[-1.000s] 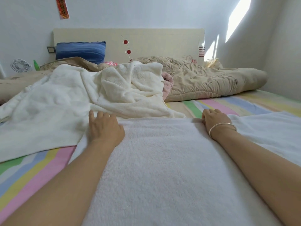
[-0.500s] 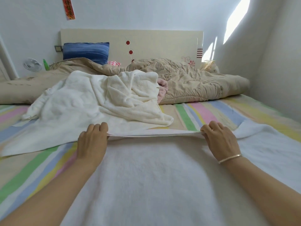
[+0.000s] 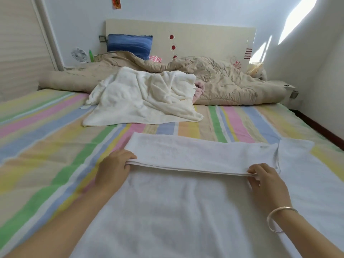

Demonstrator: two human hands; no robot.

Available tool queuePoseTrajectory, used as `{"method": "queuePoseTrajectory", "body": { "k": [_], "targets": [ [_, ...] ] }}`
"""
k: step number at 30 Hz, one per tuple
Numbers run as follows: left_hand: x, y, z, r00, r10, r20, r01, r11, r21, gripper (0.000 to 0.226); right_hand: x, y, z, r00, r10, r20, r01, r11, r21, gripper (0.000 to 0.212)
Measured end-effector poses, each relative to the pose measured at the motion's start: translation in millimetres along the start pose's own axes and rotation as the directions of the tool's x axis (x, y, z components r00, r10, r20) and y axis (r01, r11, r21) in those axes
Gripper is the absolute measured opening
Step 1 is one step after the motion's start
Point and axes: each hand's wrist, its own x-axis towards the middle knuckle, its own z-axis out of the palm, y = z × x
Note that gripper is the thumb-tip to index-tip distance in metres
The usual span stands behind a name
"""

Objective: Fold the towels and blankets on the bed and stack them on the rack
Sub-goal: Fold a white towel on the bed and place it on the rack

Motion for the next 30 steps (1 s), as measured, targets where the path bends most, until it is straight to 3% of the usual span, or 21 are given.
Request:
{"method": "queuePoseTrajectory", "body": {
  "k": [3,9,13,30],
  "targets": [
    [-26,4,-22,0.999,0.008,0.037,-0.006,0.999,-0.045,0.040,-25,3,-17,0.999,-0.006,0.036,0.003,0.997,0.073,0.025],
    [-66,5,-39,0.994,0.040,0.103,-0.035,0.998,-0.051,0.044,-58,0,-41,0.986,-0.158,0.048,0.158,0.987,-0.013,0.021],
    [-75,10,-41,0.989,-0.018,0.147,0.030,0.996,-0.080,0.039,-59,0,-43,0.980,-0.198,0.032,0.200,0.978,-0.065,0.022],
    [-99,19,-61,0.985,-0.077,0.152,0.095,0.989,-0.117,0.037,-94,-3,-59,0.984,-0.177,-0.020,0.176,0.983,-0.054,0.024]
  ]
}}
